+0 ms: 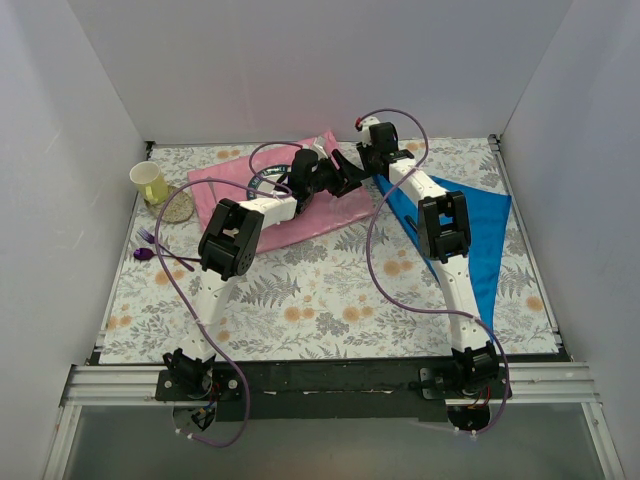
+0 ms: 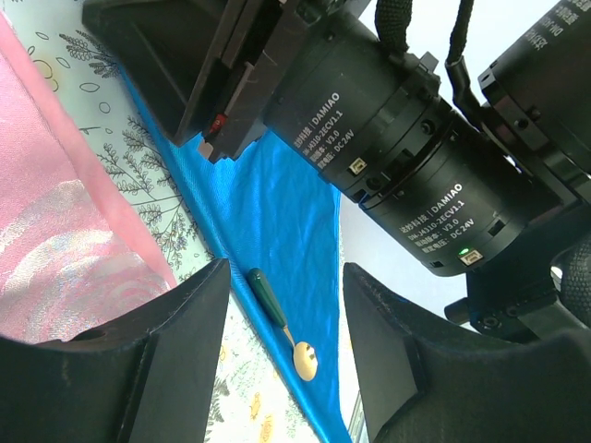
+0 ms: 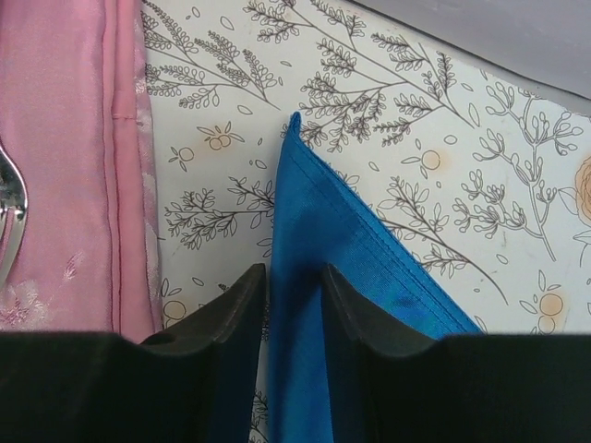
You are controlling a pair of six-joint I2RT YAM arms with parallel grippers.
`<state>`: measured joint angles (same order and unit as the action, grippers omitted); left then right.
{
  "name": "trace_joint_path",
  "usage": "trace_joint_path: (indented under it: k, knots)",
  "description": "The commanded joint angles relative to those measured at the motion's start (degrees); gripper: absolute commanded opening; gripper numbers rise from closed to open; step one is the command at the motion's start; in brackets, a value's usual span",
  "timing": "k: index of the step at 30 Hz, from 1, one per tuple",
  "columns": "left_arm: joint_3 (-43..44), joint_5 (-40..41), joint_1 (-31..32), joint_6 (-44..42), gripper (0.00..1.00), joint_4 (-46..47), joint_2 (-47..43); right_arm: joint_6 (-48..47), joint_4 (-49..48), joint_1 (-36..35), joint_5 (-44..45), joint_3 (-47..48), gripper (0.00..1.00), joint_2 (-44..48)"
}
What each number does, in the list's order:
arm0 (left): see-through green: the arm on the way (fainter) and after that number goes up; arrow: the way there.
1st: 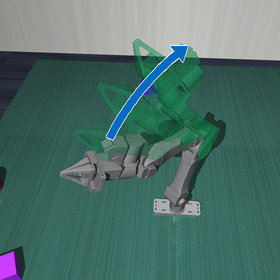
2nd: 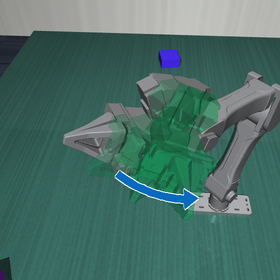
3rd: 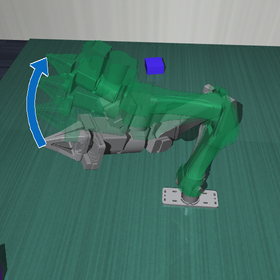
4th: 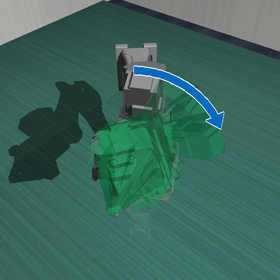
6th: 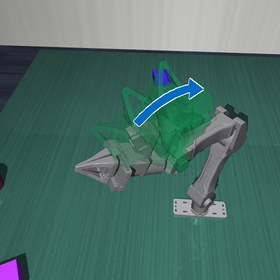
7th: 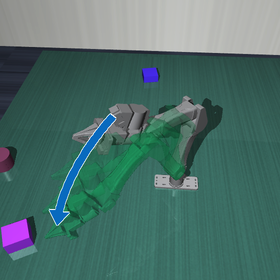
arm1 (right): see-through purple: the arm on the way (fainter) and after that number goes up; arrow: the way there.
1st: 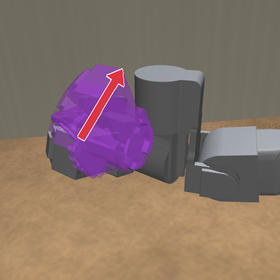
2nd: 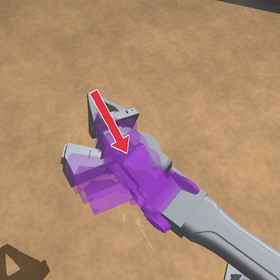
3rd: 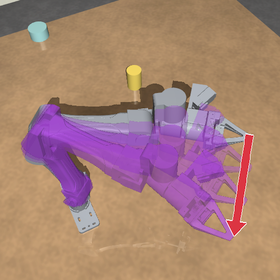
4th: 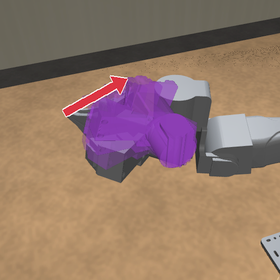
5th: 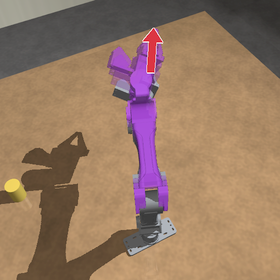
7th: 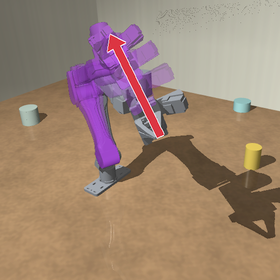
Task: Fold the napkin, place the utensils inside, and roll it up
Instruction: Fold the napkin
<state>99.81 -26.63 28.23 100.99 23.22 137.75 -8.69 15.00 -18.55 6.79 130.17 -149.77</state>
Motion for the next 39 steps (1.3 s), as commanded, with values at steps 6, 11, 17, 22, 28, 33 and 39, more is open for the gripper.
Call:
trace_joint_path:
  k: [6,11,17,22,28,33,39]
  knots:
    - [-0.2,-1.3,-0.3,0.9,0.51,1.5,-3.5,2.3,-2.7,0.0,6.1,2.6,0.25,-1.7]
    - [-2.2,-1.7,-0.1,2.2,0.51,1.6,-4.8,3.1,-5.0,-0.1,5.8,2.5,0.11,-0.4]
    - [-5.4,-0.9,0.0,1.1,0.50,-0.6,-8.7,5.3,-6.4,-0.1,2.4,0.7,0.01,2.6]
    - [-7.1,0.1,0.2,0.9,0.50,-5.0,-12.4,12.1,-7.4,0.4,2.5,-4.3,0.01,7.4]
    - [-11.6,0.2,0.8,-1.0,0.49,-10.8,-19.8,23.7,-12.8,3.1,3.1,-23.4,0.01,20.0]
    - [-20.3,-0.2,1.3,-2.0,0.49,-11.1,-26.6,30.3,-19.0,4.0,3.5,-37.6,0.01,29.9]
    - [-25.3,-1.2,1.7,-2.3,0.49,-10.8,-32.3,38.7,-23.4,5.0,4.7,-49.2,0.01,38.1]
